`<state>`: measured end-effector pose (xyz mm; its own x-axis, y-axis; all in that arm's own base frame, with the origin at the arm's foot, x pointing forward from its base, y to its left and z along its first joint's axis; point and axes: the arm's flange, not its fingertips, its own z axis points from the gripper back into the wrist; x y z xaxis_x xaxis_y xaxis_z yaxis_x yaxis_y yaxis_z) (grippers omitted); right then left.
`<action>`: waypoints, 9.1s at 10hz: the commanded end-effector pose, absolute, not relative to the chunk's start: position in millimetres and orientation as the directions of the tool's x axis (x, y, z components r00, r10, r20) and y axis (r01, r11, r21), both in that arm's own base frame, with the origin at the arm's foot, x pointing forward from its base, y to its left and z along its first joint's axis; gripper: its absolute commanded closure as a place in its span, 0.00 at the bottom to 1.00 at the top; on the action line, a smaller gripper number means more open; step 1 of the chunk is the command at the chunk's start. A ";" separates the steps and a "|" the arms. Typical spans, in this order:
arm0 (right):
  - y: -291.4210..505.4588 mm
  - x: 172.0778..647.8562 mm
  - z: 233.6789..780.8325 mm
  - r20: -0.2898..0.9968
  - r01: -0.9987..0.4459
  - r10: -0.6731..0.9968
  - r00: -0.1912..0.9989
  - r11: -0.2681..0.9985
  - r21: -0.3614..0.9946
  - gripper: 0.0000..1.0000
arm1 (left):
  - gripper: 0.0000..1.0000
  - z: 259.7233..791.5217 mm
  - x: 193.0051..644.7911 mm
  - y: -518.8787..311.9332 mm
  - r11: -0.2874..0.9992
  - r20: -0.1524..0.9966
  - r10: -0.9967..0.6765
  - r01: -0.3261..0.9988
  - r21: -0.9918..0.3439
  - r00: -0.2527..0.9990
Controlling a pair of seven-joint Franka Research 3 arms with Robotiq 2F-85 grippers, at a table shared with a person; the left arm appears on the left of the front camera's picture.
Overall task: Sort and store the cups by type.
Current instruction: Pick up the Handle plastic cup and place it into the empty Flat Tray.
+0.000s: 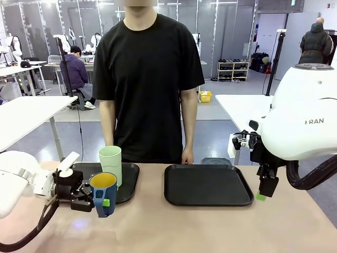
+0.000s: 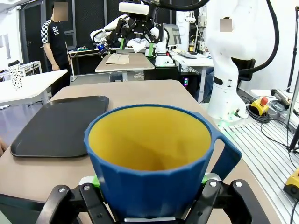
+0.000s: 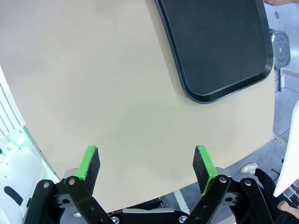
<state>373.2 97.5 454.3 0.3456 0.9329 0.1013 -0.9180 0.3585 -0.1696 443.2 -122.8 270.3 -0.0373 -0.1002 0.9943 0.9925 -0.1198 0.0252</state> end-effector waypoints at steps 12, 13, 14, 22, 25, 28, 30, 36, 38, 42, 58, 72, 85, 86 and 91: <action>97.9 371.0 455.7 0.087 -0.910 0.927 0.365 0.375 -0.177 0.00 | 0.26 252.3 454.7 -229.9 0.048 1.000 -0.008 0.999 0.021 -0.021; 97.9 371.0 455.7 0.087 -0.910 0.927 0.365 0.375 -0.177 0.00 | 0.26 250.9 459.5 -241.1 0.060 1.000 -0.004 0.998 0.021 -0.021; 97.9 371.0 455.7 0.087 -0.910 0.927 0.365 0.375 -0.177 0.00 | 0.26 248.0 465.5 -251.5 0.074 1.000 -0.014 0.997 0.021 -0.020; 97.9 371.0 455.7 0.087 -0.910 0.927 0.365 0.375 -0.177 0.00 | 0.26 264.9 495.6 -337.4 0.103 1.000 0.004 0.994 0.020 -0.020; 97.9 371.0 455.7 0.087 -0.910 0.927 0.365 0.375 -0.177 0.00 | 0.26 270.5 501.4 -357.2 0.098 0.998 0.061 0.995 -0.027 0.021; 97.9 371.0 455.7 0.087 -0.910 0.927 0.365 0.375 -0.177 0.00 | 0.26 272.2 517.6 -376.7 0.095 0.997 0.081 0.995 -0.019 0.012; 97.9 371.0 455.7 0.087 -0.910 0.927 0.365 0.375 -0.177 0.00 | 0.26 268.5 533.0 -386.2 0.096 0.995 0.101 0.995 -0.027 0.017; 97.9 371.0 455.7 0.087 -0.910 0.927 0.365 0.375 -0.177 0.00 | 0.26 264.0 531.2 -380.1 0.078 0.996 0.092 0.997 -0.022 0.014; 97.9 371.0 455.7 0.087 -0.910 0.927 0.365 0.375 -0.177 0.00 | 0.26 259.8 540.3 -388.5 0.101 0.992 0.122 0.995 -0.014 0.001; 97.9 371.0 455.7 0.087 -0.910 0.927 0.365 0.375 -0.177 0.00 | 0.26 257.4 558.1 -407.1 0.126 0.990 0.143 0.992 -0.019 0.001; 97.9 371.0 455.7 0.087 -0.910 0.927 0.365 0.375 -0.177 0.00 | 0.26 196.5 567.0 -422.6 0.268 0.999 -0.021 0.963 0.036 -0.031; 97.9 371.0 455.7 0.087 -0.910 0.927 0.365 0.375 -0.177 0.00 | 0.00 185.9 560.6 -415.1 0.288 0.998 -0.057 0.957 0.045 -0.030; 97.9 371.0 455.7 0.087 -0.910 0.927 0.365 0.375 -0.177 0.00 | 0.00 198.6 516.8 -392.1 0.284 0.997 -0.021 0.956 0.071 -0.068; 97.9 371.0 455.7 0.087 -0.910 0.927 0.365 0.375 -0.177 0.00 | 0.00 197.6 513.3 -388.2 0.284 0.997 -0.028 0.956 0.079 -0.074; 97.9 371.0 455.7 0.087 -0.910 0.927 0.365 0.375 -0.177 0.00 | 0.00 194.4 503.3 -369.4 0.327 0.996 -0.042 0.941 0.092 -0.083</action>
